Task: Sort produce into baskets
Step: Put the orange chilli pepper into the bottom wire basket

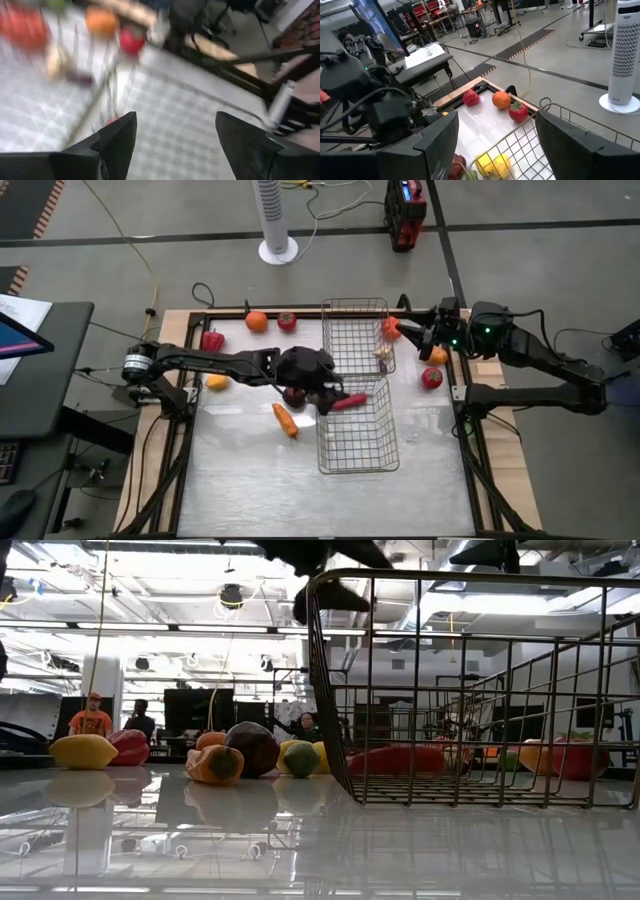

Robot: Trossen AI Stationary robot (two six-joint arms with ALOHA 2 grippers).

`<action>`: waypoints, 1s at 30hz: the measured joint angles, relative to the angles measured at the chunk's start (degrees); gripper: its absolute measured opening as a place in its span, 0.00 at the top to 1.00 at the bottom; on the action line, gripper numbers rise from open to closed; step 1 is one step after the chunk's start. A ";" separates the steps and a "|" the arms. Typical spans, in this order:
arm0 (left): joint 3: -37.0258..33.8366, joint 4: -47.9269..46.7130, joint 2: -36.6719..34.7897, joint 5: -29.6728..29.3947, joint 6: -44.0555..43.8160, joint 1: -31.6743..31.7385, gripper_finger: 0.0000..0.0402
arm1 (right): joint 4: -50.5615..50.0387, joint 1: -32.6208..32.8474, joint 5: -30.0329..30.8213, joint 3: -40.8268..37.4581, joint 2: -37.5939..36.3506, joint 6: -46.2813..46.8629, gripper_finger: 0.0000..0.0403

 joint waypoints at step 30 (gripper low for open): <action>-14.74 -25.19 -1.10 2.00 42.56 -6.12 0.49 | -2.10 2.85 -1.38 0.04 3.65 0.04 0.28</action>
